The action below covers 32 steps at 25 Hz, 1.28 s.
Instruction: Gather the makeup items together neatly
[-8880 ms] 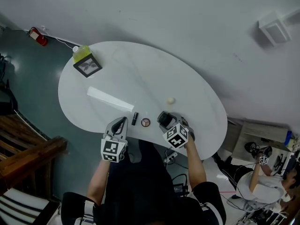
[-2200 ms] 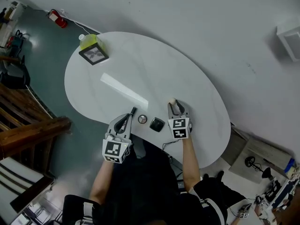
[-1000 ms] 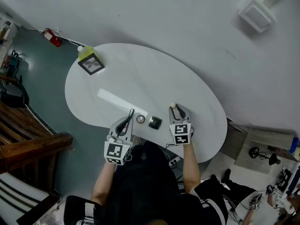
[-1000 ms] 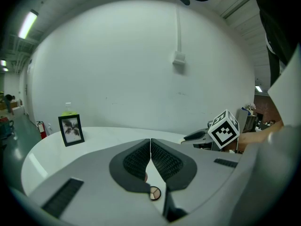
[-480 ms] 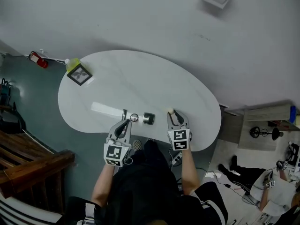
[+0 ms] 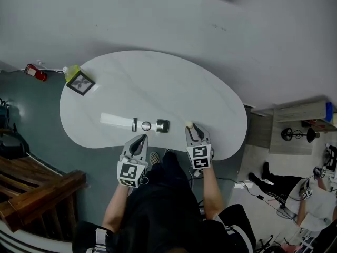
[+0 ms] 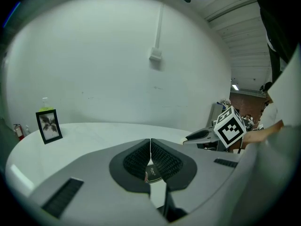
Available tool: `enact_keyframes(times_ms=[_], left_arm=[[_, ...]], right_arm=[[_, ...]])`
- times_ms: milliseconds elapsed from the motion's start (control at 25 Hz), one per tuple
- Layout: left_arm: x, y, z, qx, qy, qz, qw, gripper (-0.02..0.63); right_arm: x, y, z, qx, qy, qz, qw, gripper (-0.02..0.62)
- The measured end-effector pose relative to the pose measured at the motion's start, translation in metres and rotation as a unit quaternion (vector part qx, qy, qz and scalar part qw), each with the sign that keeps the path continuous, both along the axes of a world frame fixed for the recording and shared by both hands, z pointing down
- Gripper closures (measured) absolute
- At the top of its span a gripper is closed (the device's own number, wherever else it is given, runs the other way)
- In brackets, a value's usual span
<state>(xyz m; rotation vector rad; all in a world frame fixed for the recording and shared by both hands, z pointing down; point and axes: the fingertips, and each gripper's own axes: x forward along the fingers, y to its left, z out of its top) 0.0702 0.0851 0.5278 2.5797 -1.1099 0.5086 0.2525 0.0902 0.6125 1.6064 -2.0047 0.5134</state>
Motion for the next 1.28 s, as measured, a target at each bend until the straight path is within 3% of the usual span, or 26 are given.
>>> enact_keyframes(times_ms=[840,1280], left_arm=[[-0.003,-0.007,0.051,-0.045,-0.018,0.014,0.9987,0.586],[-0.007,-0.001,0.059,-0.052,-0.024,0.019,0.9982,0.586]], right_arm=[[-0.024,0.003,0.066,-0.052,-0.020,-0.012,0.998,0.468],[-0.026,0.009,0.079,-0.049,-0.028,-0.001,0.998,0.468]])
